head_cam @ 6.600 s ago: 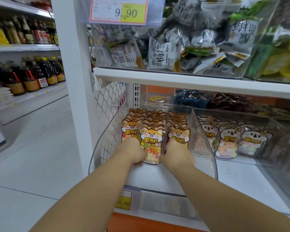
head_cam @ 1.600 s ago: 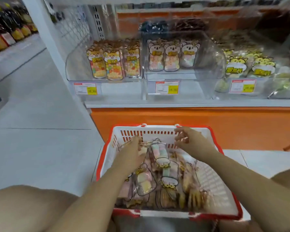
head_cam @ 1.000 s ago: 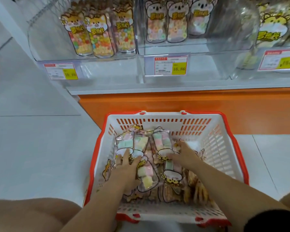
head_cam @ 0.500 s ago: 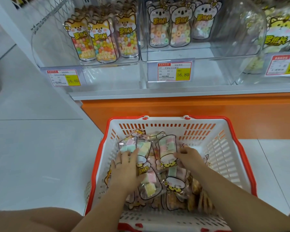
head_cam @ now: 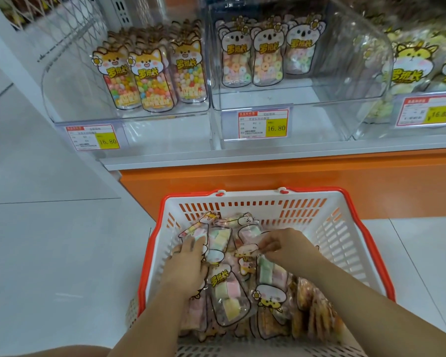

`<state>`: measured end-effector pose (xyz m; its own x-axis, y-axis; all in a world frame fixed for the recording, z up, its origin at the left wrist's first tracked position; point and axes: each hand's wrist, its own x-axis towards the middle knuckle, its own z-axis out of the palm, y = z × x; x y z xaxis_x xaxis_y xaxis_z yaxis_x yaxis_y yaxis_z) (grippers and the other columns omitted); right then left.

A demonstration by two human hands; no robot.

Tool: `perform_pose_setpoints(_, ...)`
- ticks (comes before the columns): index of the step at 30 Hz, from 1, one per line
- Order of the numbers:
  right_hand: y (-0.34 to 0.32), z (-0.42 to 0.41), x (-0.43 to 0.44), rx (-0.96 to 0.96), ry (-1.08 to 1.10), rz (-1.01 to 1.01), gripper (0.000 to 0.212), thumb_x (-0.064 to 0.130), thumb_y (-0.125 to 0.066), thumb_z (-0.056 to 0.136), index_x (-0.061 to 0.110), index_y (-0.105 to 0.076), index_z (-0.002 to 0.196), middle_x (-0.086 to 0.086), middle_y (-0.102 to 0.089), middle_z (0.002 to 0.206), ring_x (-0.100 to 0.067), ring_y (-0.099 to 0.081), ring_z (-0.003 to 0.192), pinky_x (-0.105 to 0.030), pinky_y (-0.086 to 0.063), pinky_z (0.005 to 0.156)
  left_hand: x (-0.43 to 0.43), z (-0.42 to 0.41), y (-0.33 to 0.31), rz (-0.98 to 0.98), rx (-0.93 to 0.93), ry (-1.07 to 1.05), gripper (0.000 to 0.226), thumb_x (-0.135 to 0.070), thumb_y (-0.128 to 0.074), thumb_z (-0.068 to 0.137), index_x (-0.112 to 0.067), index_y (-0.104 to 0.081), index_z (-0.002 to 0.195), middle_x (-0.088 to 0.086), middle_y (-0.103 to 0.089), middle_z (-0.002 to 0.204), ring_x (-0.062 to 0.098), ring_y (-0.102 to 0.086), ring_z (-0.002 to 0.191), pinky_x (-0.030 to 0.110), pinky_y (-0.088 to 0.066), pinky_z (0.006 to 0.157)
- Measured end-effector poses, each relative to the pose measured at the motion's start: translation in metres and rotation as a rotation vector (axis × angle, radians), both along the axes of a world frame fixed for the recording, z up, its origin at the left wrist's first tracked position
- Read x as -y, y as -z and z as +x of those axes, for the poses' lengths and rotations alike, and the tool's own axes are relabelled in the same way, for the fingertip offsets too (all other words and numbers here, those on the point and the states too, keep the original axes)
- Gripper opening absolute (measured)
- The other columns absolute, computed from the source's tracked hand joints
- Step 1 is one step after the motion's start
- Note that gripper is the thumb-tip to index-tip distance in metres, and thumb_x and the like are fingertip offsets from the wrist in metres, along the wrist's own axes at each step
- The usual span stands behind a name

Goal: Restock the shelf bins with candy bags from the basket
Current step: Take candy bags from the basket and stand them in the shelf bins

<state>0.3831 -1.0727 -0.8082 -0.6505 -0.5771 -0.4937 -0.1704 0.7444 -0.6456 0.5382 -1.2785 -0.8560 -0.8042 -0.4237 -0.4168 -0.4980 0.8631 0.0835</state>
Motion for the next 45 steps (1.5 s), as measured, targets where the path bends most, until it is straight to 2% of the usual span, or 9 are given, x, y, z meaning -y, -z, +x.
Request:
perform_pose_setpoints(9,-0.045,-0.005,-0.001,-0.317,0.015,-0.163,0.008,0.024,-0.071,0.090,0.030,-0.067,0.085,0.007,-0.054,0.105,-0.012,-0.049,0.099,-0.024,-0.036,0.077,0.011,-0.021,-0.043,-0.071,-0.118,-0.040,0.067,-0.004,-0.042,0.097,-0.040,-0.030,0.153,0.005,-0.060,0.134,0.028,-0.064,0.112,0.038,-0.056,0.084)
perform_pose_setpoints(13,-0.093,-0.011,-0.001,-0.214,0.054,-0.320,0.010,0.018,-0.061,0.098,0.024,-0.060,0.089,0.004,-0.064,0.086,-0.010,-0.057,0.071,-0.011,-0.041,0.055,0.020,-0.037,-0.103,-0.006,-0.260,-0.082,0.042,-0.030,-0.045,0.104,-0.035,-0.045,0.145,0.004,-0.067,0.128,0.027,-0.063,0.114,0.036,-0.053,0.086)
perform_pose_setpoints(22,-0.177,-0.009,-0.014,-0.009,0.040,-0.569,0.010,0.018,-0.060,0.099,0.012,-0.057,0.092,0.014,-0.042,0.051,-0.010,-0.037,0.050,-0.025,-0.035,0.047,0.002,-0.026,-0.224,0.743,-0.261,-0.002,0.046,-0.047,-0.061,0.096,-0.028,-0.053,0.137,-0.019,-0.056,0.138,-0.005,-0.052,0.124,0.019,-0.042,0.106)
perform_pose_setpoints(26,-0.186,-0.007,-0.027,0.131,0.152,-0.560,0.011,0.016,-0.056,0.101,0.014,-0.053,0.090,-0.002,-0.049,0.069,-0.013,-0.042,0.053,-0.027,-0.033,0.048,-0.017,-0.029,-0.247,1.002,-0.303,-0.168,0.044,-0.038,-0.058,0.098,-0.030,-0.052,0.142,-0.015,-0.053,0.141,-0.004,-0.051,0.121,0.013,-0.053,0.078)
perform_pose_setpoints(29,-0.182,-0.007,-0.033,0.273,0.264,-0.564,0.023,0.011,-0.051,0.102,0.015,-0.055,0.080,-0.014,-0.070,0.111,-0.023,-0.068,0.086,-0.029,-0.035,0.061,-0.023,-0.035,-0.255,1.151,-0.317,-0.386,0.056,-0.043,-0.069,0.086,-0.023,-0.059,0.137,-0.004,-0.048,0.150,0.020,-0.046,0.137,0.034,-0.061,0.079)
perform_pose_setpoints(34,-0.184,-0.006,-0.032,0.393,0.409,-0.590,0.017,0.010,-0.048,0.101,0.011,-0.058,0.086,-0.013,-0.056,0.076,-0.022,-0.050,0.066,-0.026,-0.038,0.055,-0.036,-0.049,-0.266,1.337,-0.262,-0.615,0.032,-0.034,-0.063,0.096,-0.012,-0.065,0.119,0.008,-0.074,0.099,0.024,-0.072,0.078,0.050,-0.052,0.098)
perform_pose_setpoints(38,-0.185,-0.013,-0.027,0.430,0.578,-0.707,0.013,0.008,-0.053,0.099,0.005,-0.064,0.091,-0.019,-0.060,0.090,-0.029,-0.056,0.083,-0.041,-0.049,0.076,-0.049,-0.056,-0.266,1.522,-0.398,-0.704,0.022,-0.031,-0.061,0.094,-0.013,-0.067,0.106,0.010,-0.071,0.090,0.023,-0.070,0.075,0.056,-0.054,0.091)
perform_pose_setpoints(42,-0.186,-0.014,-0.027,0.328,0.636,-0.726,0.019,0.009,-0.055,0.099,0.009,-0.063,0.082,-0.007,-0.063,0.067,-0.022,-0.058,0.060,-0.029,-0.049,0.058,-0.066,-0.063,-0.264,1.493,-0.545,-0.729,0.024,-0.030,-0.061,0.096,-0.012,-0.066,0.111,0.010,-0.073,0.086,0.022,-0.070,0.069,0.041,-0.060,0.057)
perform_pose_setpoints(45,-0.190,-0.018,-0.029,0.200,0.644,-0.751,0.015,0.018,-0.060,0.098,0.011,-0.062,0.085,-0.010,-0.058,0.070,-0.028,-0.053,0.065,-0.038,-0.043,0.063,-0.068,-0.072,-0.267,1.376,-0.603,-0.694,0.031,-0.034,-0.065,0.095,-0.009,-0.067,0.113,0.007,-0.075,0.081,0.023,-0.069,0.062,0.039,-0.061,0.065)
